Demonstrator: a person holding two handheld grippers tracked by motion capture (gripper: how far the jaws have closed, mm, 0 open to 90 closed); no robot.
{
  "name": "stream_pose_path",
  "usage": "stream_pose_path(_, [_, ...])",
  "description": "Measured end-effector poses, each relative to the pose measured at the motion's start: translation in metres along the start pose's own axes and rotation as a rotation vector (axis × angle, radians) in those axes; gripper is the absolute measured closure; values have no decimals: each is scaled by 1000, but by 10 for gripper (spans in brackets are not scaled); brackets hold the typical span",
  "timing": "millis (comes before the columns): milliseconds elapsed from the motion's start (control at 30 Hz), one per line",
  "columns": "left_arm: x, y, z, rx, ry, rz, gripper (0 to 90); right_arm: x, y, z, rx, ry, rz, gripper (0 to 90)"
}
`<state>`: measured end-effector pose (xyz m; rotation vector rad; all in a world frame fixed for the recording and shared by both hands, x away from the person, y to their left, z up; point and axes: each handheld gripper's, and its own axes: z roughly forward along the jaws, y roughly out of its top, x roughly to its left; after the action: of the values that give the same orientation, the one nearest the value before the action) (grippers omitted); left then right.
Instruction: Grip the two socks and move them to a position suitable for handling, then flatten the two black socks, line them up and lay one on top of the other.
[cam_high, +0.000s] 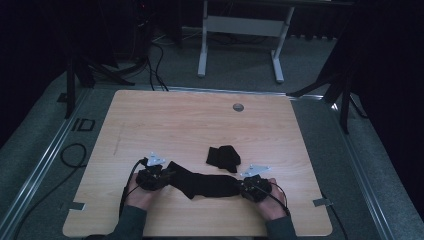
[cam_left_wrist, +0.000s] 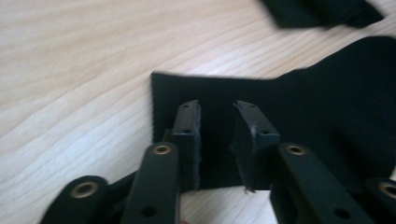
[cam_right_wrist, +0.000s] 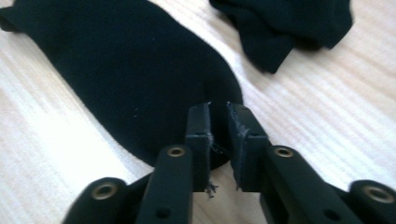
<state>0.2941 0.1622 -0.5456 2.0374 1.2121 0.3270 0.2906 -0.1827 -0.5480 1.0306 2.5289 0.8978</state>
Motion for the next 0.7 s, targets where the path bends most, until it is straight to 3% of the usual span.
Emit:
stream_pose_path(100, [-1, 1, -1, -35, -14, -1, 633, 0, 3, -4, -26, -2, 9, 692])
stream_pose_path(333, [-1, 1, 3, -40, -11, 2, 600, -8, 4, -12, -70, -11, 48, 631])
stream_pose_path(567, [0, 2, 3, -60, -8, -12, 591, -12, 3, -14, -80, -15, 75, 615])
stream_pose_path(700, [-1, 2, 3, -64, -13, -14, 582, -24, 10, -16, -100, -46, 109, 612])
